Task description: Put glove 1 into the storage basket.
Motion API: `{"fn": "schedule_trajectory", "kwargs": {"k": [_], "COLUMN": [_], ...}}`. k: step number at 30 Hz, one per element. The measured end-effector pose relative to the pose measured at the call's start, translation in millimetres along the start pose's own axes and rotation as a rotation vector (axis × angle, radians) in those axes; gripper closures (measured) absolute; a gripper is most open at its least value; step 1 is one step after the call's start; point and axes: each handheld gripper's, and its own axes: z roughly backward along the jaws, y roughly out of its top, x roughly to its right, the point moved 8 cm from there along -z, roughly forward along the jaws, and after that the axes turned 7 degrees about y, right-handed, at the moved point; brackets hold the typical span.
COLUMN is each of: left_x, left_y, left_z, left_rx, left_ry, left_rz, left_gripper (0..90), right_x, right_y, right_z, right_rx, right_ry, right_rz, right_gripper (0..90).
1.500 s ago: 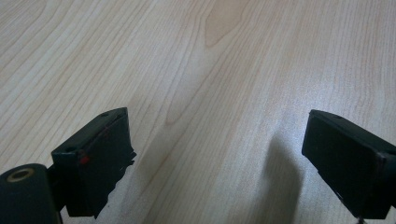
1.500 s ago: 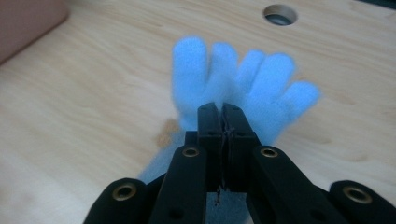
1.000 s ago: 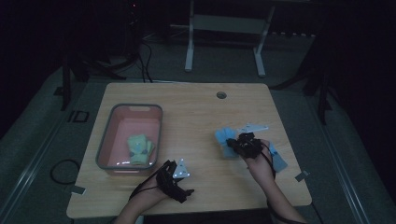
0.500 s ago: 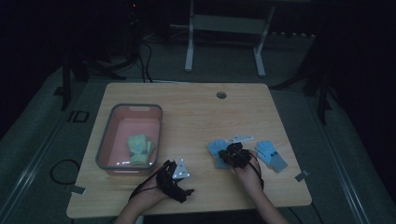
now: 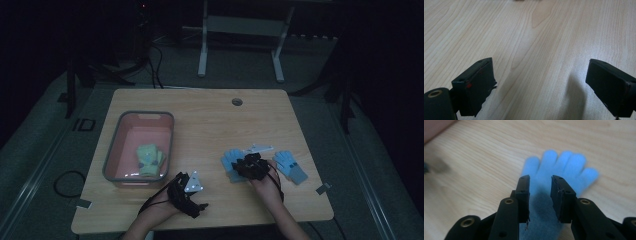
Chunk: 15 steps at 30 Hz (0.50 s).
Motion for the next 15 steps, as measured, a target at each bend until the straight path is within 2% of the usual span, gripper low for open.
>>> {"fn": "schedule_trajectory", "kwargs": {"k": [2,7,10,12,15], "left_x": [-0.1,-0.3,-0.4,-0.5,-0.5], "left_y": [0.1,0.5,0.7,0.9,0.5], "left_z": [0.1,0.3,0.1,0.2,0.1], "left_rx": [0.0,0.006,0.004,0.007,0.006], "left_ry": [0.0,-0.001,0.0,-0.001,0.0], "left_rz": [0.001,0.007,0.004,0.007,0.008], "left_gripper": [8.8,8.8,8.8,8.8,8.8], "right_x": [1.4,14.1,26.5,34.1,47.8], "right_y": [4.1,7.3,5.1,1.0,-7.4], "right_z": [7.7,27.0,40.4,47.9,57.7], "right_rx": [0.006,0.019,0.024,0.025,0.023], "right_ry": [0.005,0.014,0.022,0.034,0.017], "right_rz": [0.054,0.124,0.15,0.148,0.137], "right_gripper": [66.4,66.5,67.2,67.2,67.0]}}
